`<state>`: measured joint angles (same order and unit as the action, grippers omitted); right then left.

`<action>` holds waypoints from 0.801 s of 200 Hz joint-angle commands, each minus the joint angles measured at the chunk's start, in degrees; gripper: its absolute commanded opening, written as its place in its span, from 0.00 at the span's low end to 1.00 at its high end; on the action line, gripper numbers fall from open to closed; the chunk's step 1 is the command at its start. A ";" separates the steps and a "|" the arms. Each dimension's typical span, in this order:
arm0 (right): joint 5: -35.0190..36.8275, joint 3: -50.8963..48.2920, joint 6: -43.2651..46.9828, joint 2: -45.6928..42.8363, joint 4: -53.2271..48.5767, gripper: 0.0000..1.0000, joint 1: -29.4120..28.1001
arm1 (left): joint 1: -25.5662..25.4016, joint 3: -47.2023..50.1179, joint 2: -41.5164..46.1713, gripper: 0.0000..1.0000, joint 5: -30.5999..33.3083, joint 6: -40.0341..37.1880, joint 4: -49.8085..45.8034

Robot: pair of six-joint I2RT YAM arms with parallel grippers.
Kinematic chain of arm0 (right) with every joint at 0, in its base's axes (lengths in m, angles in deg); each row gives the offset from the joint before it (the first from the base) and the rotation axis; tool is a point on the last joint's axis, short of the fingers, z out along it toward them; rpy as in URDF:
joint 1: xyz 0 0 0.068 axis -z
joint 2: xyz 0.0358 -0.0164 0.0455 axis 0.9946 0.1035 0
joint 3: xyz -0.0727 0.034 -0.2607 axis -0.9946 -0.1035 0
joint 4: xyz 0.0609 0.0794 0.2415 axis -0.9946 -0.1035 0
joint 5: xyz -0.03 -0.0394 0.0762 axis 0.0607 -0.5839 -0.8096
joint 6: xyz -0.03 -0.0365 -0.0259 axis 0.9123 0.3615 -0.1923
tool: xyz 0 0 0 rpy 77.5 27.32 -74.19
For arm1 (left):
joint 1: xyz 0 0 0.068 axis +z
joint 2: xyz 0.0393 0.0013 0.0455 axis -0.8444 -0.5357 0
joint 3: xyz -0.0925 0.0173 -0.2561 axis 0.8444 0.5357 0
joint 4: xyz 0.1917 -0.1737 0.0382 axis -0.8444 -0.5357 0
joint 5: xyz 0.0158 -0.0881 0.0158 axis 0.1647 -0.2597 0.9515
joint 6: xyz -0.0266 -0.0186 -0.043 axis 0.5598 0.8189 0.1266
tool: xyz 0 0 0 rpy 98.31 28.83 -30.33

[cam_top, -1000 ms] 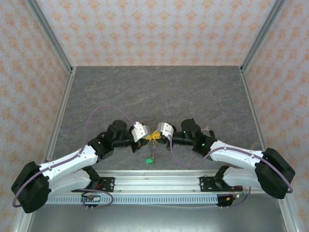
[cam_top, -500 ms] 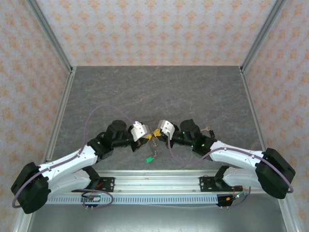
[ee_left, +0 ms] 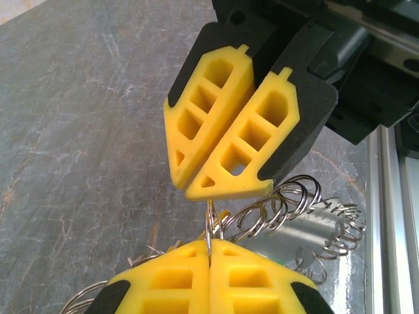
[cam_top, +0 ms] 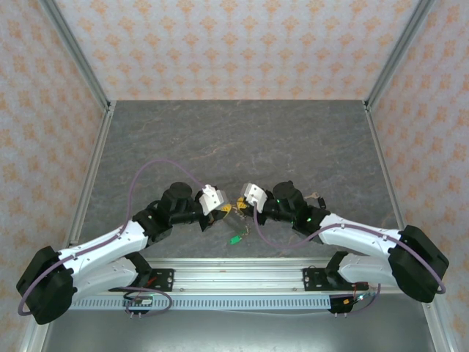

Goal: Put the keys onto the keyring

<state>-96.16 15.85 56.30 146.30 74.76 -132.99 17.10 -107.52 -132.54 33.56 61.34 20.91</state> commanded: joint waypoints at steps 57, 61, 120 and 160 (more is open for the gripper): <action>-1.04 -2.14 3.06 -5.76 -0.60 0.13 0.24 | -0.36 0.09 0.75 0.00 -3.56 0.03 4.54; -0.25 -2.38 3.12 -6.35 -0.58 0.13 0.24 | -0.36 -0.01 0.70 0.00 -3.54 0.05 4.52; -5.28 -2.61 4.10 -11.54 -3.89 0.17 0.24 | -0.36 -0.19 -0.45 0.00 -5.38 -0.10 5.24; -12.98 -0.84 3.52 -9.10 -4.06 0.16 0.28 | -0.36 -1.23 -1.23 0.00 -7.79 -0.34 4.73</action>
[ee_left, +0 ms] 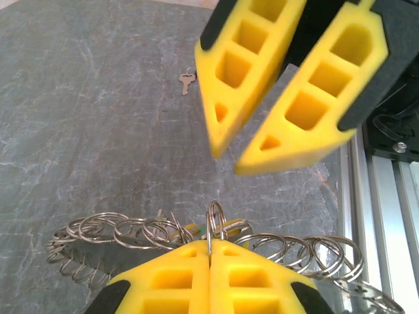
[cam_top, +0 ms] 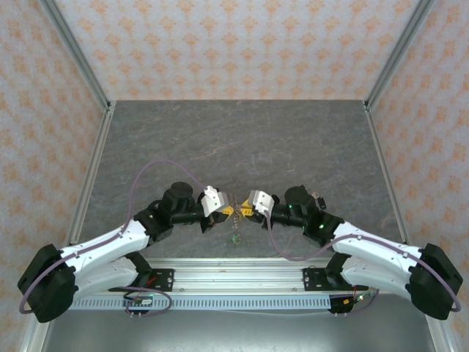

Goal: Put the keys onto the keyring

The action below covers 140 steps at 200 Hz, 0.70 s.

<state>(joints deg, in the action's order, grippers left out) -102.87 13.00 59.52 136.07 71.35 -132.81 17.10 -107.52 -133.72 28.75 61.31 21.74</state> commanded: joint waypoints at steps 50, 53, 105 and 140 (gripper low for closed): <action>-5.10 3.11 0.71 3.35 0.10 0.13 0.06 | -0.36 -1.78 -0.36 0.00 -4.56 -0.87 2.89; -5.04 3.18 0.63 3.43 0.17 0.13 0.06 | -0.36 -1.78 -0.40 0.00 -4.60 -0.89 2.87; -5.62 3.37 -0.30 4.56 1.78 0.16 0.06 | -0.36 -2.04 -1.18 0.00 -5.31 -1.04 2.89; -6.57 3.48 -0.18 5.61 1.30 0.22 0.06 | -0.29 -2.29 -1.28 0.00 -4.90 -1.32 2.81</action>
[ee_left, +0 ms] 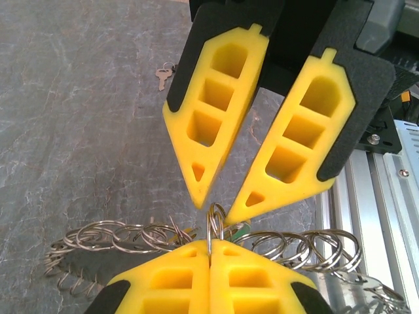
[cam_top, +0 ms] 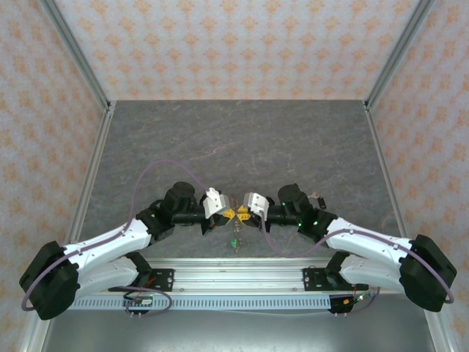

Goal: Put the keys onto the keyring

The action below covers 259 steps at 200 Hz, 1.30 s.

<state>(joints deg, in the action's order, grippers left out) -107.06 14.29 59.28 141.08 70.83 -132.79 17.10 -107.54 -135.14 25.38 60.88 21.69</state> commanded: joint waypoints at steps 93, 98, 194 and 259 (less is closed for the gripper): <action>5.80 0.63 -0.11 3.95 0.26 0.12 0.04 | -0.36 -1.69 1.95 0.00 -0.79 -0.87 2.54; 5.90 0.32 -0.54 3.97 0.60 0.12 0.04 | -0.36 -1.61 2.19 0.00 -0.54 -0.95 2.58; 0.33 0.42 -2.08 0.90 2.92 0.16 0.04 | -0.36 -1.57 2.07 0.00 -1.21 -0.61 2.89; 0.36 0.97 -2.22 0.90 3.28 0.03 0.04 | -0.36 -1.76 2.07 0.00 -1.38 -0.87 2.32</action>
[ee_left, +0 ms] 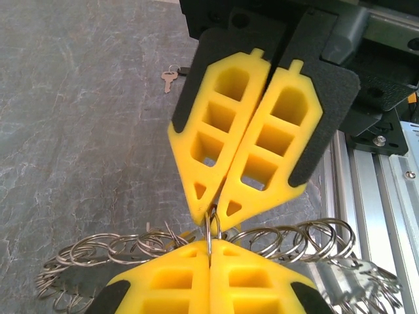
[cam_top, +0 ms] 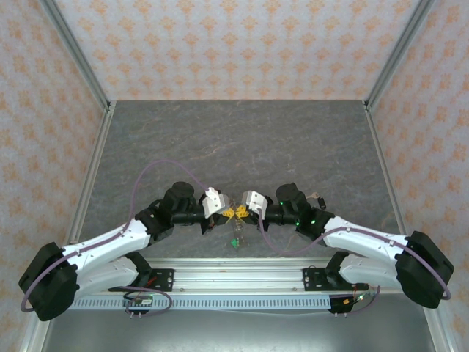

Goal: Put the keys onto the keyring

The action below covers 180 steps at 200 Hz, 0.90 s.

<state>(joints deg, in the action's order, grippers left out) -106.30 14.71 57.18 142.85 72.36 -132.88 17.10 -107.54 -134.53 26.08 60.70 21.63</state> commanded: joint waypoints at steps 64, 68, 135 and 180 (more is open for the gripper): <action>-1.27 2.34 0.23 -0.96 0.07 0.00 0.13 | -0.36 -1.84 1.06 0.07 -1.08 -1.55 1.18; -1.34 2.60 0.32 -0.96 -0.32 0.00 0.13 | -0.36 -1.84 1.02 0.08 -1.01 -1.65 0.99; -1.70 8.58 2.60 0.59 -10.86 0.00 0.13 | -0.35 -3.58 -0.69 0.14 1.12 -4.58 -3.91; -2.47 11.56 3.29 1.59 -14.75 0.00 0.13 | -0.35 -4.01 -1.50 0.10 1.27 -4.98 -4.16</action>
<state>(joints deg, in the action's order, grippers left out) -106.89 22.88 59.36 144.51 58.61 -132.77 17.10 -109.47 -135.25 26.93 57.45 19.05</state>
